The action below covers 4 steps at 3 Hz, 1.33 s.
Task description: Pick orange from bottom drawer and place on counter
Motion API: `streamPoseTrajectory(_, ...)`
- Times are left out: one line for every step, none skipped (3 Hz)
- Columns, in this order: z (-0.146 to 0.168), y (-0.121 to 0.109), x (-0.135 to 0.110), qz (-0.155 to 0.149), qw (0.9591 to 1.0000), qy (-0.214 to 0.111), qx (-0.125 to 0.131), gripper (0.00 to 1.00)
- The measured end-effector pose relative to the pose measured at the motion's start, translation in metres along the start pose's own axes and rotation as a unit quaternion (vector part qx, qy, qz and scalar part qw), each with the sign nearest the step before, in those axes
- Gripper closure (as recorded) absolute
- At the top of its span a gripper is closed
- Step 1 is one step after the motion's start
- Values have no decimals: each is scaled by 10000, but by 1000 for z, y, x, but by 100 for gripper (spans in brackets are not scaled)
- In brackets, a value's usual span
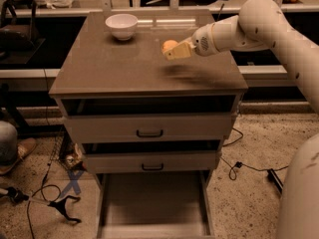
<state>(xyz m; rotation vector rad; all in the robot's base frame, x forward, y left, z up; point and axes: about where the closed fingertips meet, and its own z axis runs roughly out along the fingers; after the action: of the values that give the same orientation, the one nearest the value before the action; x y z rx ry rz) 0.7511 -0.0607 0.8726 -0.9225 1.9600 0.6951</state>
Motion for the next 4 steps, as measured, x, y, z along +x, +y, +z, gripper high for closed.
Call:
streamPoseTrajectory(8,2,0,-35,10000,8,30,100)
streamPoseTrajectory(24,-6,-1,-95,9998,10,162,100)
streamPoseTrajectory(39,-14,-1,-107,9996,33,264,100)
streamPoseTrajectory(50,-18,-1,-122,9994,68,330,100)
